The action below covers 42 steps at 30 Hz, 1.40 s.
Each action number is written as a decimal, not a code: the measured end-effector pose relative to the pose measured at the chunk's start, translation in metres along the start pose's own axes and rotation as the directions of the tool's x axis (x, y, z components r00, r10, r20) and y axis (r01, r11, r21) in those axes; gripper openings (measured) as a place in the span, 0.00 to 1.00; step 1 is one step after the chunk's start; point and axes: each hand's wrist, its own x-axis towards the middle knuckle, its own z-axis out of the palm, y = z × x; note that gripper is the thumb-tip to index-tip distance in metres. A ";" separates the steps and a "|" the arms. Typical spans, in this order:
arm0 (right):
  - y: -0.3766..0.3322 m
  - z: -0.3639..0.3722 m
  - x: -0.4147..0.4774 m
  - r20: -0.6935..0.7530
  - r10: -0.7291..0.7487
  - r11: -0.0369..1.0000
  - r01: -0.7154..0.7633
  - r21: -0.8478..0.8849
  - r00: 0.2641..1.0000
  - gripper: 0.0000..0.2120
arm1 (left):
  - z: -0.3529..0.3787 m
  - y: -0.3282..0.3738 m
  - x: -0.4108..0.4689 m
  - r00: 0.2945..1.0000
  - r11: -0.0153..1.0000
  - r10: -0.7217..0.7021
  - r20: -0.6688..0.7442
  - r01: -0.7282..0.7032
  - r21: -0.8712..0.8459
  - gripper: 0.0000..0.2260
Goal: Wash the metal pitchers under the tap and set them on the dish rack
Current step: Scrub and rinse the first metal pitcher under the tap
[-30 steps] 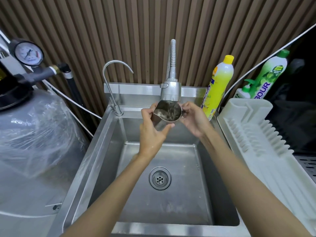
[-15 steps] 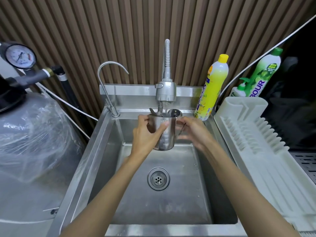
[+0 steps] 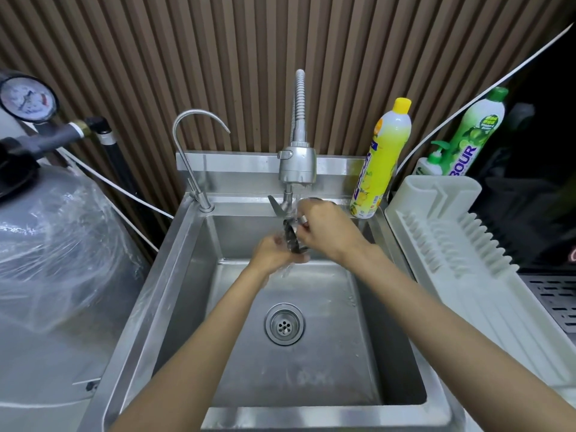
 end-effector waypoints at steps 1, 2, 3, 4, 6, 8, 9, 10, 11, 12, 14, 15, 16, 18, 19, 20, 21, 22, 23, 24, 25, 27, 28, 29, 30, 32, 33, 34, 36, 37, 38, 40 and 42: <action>-0.003 0.004 0.000 0.012 -0.027 0.998 0.028 -0.055 1.000 0.09 | 0.002 -0.001 0.001 1.000 1.000 -0.011 -0.012 0.011 0.010 0.15; -0.006 0.008 0.000 0.019 -0.053 0.993 0.054 -0.102 0.998 0.10 | 0.005 -0.001 0.001 0.999 0.999 -0.027 -0.027 0.028 0.020 0.14; -0.009 0.010 -0.001 0.033 -0.069 0.987 0.073 -0.143 0.997 0.10 | 0.006 -0.002 0.001 0.999 0.999 -0.035 -0.035 0.036 0.028 0.14; -0.011 0.013 -0.002 0.061 -0.075 0.981 0.084 -0.175 0.995 0.11 | 0.007 -0.003 0.000 0.998 0.997 -0.047 -0.048 0.049 0.052 0.13; -0.014 0.019 -0.004 0.097 -0.093 0.971 0.112 -0.209 0.991 0.12 | 0.008 -0.007 0.000 0.998 0.994 -0.040 -0.056 0.045 0.096 0.10; -0.018 0.028 -0.008 0.073 -0.171 0.950 0.184 -0.253 0.983 0.11 | 0.009 -0.012 0.000 0.998 0.990 -0.030 -0.052 0.037 0.135 0.04; -0.018 0.033 -0.009 0.020 -0.222 0.936 0.219 -0.277 0.975 0.10 | 0.010 -0.014 -0.001 0.998 0.987 -0.027 -0.055 0.035 0.157 0.02; -0.018 0.039 -0.009 -0.039 -0.255 0.931 0.234 -0.281 0.966 0.10 | 0.011 -0.016 -0.002 0.998 0.985 -0.025 -0.062 0.035 0.172 0.03; -0.019 0.041 -0.010 -0.039 -0.268 0.926 0.246 -0.287 0.963 0.11 | 0.012 -0.019 -0.001 0.997 0.980 -0.022 -0.068 0.035 0.196 0.07; -0.021 0.043 -0.010 -0.031 -0.271 0.922 0.251 -0.294 0.962 0.12 | 0.013 -0.020 -0.001 0.997 0.974 -0.018 -0.078 0.035 0.223 0.09; -0.021 0.045 -0.012 -0.031 -0.279 0.925 0.260 -0.275 0.960 0.11 | 0.013 -0.020 -0.004 0.996 0.967 -0.008 -0.088 0.030 0.251 0.12; -0.020 0.044 -0.013 -0.031 -0.279 0.933 0.263 -0.245 0.960 0.10 | 0.012 -0.021 -0.004 0.997 0.973 -0.016 -0.082 0.034 0.228 0.12; -0.019 0.045 -0.012 -0.036 -0.272 0.940 0.258 -0.222 0.961 0.10 | 0.011 -0.021 -0.006 0.997 0.979 -0.025 -0.076 0.040 0.200 0.14; -0.015 0.047 -0.012 -0.055 -0.266 0.945 0.250 -0.211 0.962 0.11 | 0.010 -0.019 -0.008 0.997 0.990 -0.032 -0.064 0.041 0.137 0.15; -0.013 0.047 -0.013 -0.055 -0.265 0.946 0.249 -0.207 0.963 0.12 | 0.011 -0.018 -0.010 0.998 0.995 -0.033 -0.056 0.038 0.089 0.15; -0.012 0.046 -0.014 -0.068 -0.268 0.946 0.250 -0.205 0.961 0.11 | 0.010 -0.016 -0.011 0.998 0.999 -0.037 -0.051 0.039 0.026 0.17; -0.011 0.045 -0.014 -0.091 -0.268 0.949 0.246 -0.196 0.959 0.10 | 0.010 -0.016 -0.010 0.998 0.998 -0.048 -0.046 0.046 -0.051 0.20; -0.009 0.042 -0.015 -0.102 -0.229 0.965 0.211 -0.158 0.968 0.09 | 0.009 -0.014 -0.012 0.998 0.989 -0.058 -0.038 0.053 -0.135 0.22; -0.007 0.037 -0.016 -0.117 -0.139 0.989 0.131 -0.075 0.983 0.09 | 0.008 -0.014 -0.012 0.998 0.975 -0.055 -0.031 0.047 -0.217 0.23; -0.001 0.033 -0.017 -0.135 -0.019 0.998 0.027 0.058 0.991 0.08 | 0.006 -0.013 -0.013 0.999 0.963 -0.040 -0.035 0.029 -0.268 0.24; 0.006 0.030 -0.018 -0.131 0.092 0.974 -0.062 0.220 0.987 0.07 | 0.003 -0.012 -0.013 0.999 0.958 -0.015 -0.044 0.002 -0.287 0.26; 0.023 0.024 -0.020 -0.054 0.268 0.795 -0.189 0.576 0.962 0.03 | 0.000 -0.009 -0.013 0.997 0.954 0.035 -0.062 -0.051 -0.296 0.28; 0.032 0.023 -0.023 0.009 0.334 0.638 -0.233 0.734 0.943 0.05 | -0.001 -0.006 -0.013 0.997 0.949 0.054 -0.064 -0.071 -0.307 0.30; 0.038 0.022 -0.027 0.068 0.380 0.478 -0.259 0.839 0.922 0.09 | -0.001 -0.003 -0.013 0.995 0.940 0.075 -0.063 -0.091 -0.329 0.32; 0.043 0.022 -0.030 0.107 0.407 0.349 -0.263 0.899 0.907 0.12 | 0.001 0.000 -0.013 0.993 0.932 0.097 -0.060 -0.112 -0.345 0.34; 0.047 0.023 -0.034 0.127 0.409 0.181 -0.217 0.959 0.903 0.14 | 0.004 0.008 -0.015 0.986 0.923 0.156 -0.052 -0.164 -0.348 0.39; 0.046 0.022 -0.035 0.123 0.398 0.107 -0.179 0.978 0.909 0.14 | 0.006 0.012 -0.016 0.980 0.917 0.193 -0.048 -0.198 -0.345 0.39; 0.047 0.020 -0.034 0.123 0.385 0.027 -0.144 0.989 0.915 0.15 | 0.008 0.015 -0.017 0.971 0.912 0.233 -0.053 -0.238 -0.334 0.38; 0.050 0.015 -0.030 0.132 0.358 -0.101 -0.102 0.990 0.924 0.16 | 0.012 0.025 -0.021 0.951 0.897 0.297 -0.090 -0.310 -0.314 0.33; 0.051 0.013 -0.029 0.143 0.353 -0.153 -0.093 0.984 0.925 0.16 | 0.013 0.028 -0.023 0.939 0.888 0.322 -0.120 -0.343 -0.305 0.32; 0.051 0.012 -0.027 0.152 0.352 -0.205 -0.083 0.975 0.924 0.15 | 0.013 0.030 -0.024 0.924 0.882 0.352 -0.153 -0.382 -0.276 0.32; 0.047 0.011 -0.027 0.169 0.333 -0.310 -0.062 0.949 0.927 0.15 | 0.010 0.035 -0.026 0.880 0.875 0.431 -0.198 -0.462 -0.145 0.34; 0.041 0.013 -0.029 0.200 0.275 -0.415 -0.071 0.907 0.940 0.21 | 0.003 0.040 -0.029 0.839 0.857 0.508 -0.192 -0.515 0.017 0.37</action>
